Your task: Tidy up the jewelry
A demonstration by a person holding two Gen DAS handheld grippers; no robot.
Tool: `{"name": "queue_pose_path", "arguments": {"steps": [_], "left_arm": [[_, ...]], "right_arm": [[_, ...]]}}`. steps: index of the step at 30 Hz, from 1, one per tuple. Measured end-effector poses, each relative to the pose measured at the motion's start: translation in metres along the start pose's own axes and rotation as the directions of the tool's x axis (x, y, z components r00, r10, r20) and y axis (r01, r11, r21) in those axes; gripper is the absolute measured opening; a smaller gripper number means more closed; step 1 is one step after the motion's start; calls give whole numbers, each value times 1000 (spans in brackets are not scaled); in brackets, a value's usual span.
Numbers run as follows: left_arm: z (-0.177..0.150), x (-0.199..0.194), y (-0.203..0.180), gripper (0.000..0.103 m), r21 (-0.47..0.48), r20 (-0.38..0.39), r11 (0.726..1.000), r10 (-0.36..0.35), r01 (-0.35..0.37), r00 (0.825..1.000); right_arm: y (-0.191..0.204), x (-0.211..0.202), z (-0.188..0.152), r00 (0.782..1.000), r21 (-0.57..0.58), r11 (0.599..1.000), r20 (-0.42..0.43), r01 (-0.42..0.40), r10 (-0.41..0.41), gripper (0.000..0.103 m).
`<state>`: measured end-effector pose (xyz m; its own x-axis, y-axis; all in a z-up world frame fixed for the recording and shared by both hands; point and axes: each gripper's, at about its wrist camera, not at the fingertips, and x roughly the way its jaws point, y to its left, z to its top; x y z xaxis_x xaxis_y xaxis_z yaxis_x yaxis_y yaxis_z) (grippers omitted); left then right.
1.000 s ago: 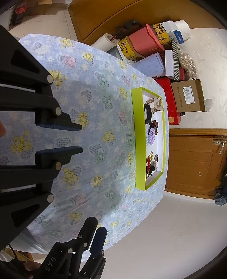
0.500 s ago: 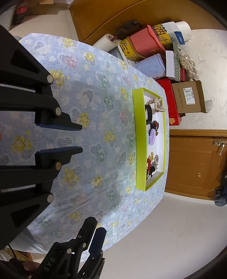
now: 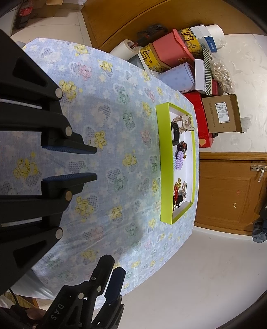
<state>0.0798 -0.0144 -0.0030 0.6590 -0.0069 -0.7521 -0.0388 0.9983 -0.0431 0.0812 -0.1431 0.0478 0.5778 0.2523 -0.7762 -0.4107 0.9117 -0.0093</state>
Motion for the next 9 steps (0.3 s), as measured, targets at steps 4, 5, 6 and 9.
{"name": "queue_pose_path", "arguments": {"steps": [4,5,6,9], "left_arm": [[0,0,-1,19,-2,1,1000,-2,2,1000],[0,0,-1,19,-2,1,1000,0,0,1000],[0,0,-1,19,-3,1,1000,-5,5,1000],[0,0,-1,19,-6,-2,1000,-17,17,1000]], "right_arm": [[0,0,0,1000,0,1000,0,0,0,37],[0,0,0,1000,0,1000,1,0,0,37],[0,-1,0,1000,0,1000,1,0,0,37],[0,-1,0,1000,0,1000,1,0,0,37]]}}
